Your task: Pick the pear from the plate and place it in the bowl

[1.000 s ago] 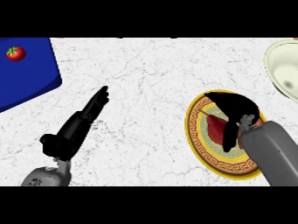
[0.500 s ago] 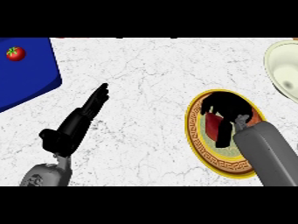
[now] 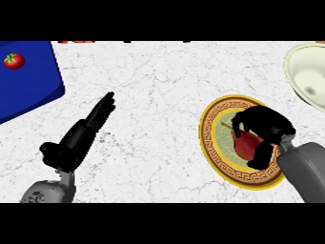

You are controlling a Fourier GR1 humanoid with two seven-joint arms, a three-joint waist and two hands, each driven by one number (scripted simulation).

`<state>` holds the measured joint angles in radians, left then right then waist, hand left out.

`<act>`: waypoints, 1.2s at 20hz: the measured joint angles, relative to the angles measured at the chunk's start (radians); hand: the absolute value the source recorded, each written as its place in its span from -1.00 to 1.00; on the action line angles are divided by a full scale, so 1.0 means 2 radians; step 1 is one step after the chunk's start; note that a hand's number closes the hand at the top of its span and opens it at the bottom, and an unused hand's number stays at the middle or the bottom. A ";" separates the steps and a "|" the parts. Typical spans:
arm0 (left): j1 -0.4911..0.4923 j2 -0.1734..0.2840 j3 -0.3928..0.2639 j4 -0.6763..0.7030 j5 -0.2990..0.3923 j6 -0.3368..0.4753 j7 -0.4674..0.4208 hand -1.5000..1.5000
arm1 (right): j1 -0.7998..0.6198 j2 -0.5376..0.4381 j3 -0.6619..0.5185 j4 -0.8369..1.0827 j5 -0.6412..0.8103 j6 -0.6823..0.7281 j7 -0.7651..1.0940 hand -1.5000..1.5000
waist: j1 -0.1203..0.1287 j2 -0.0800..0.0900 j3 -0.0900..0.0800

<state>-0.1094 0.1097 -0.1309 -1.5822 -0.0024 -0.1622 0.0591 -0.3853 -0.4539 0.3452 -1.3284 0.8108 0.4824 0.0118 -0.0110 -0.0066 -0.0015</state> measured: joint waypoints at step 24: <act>0.003 -0.003 0.002 -0.016 0.000 -0.005 0.013 0.00 | 0.128 -0.167 -0.271 -0.133 -0.256 -0.094 -0.246 1.00 | -0.001 0.001 0.000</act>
<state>-0.1025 0.1035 -0.1261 -1.6134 -0.0016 -0.1722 0.0861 -0.1300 -0.7873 -0.1972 -1.5942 0.2983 0.2951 -0.4801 -0.0124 -0.0040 -0.0006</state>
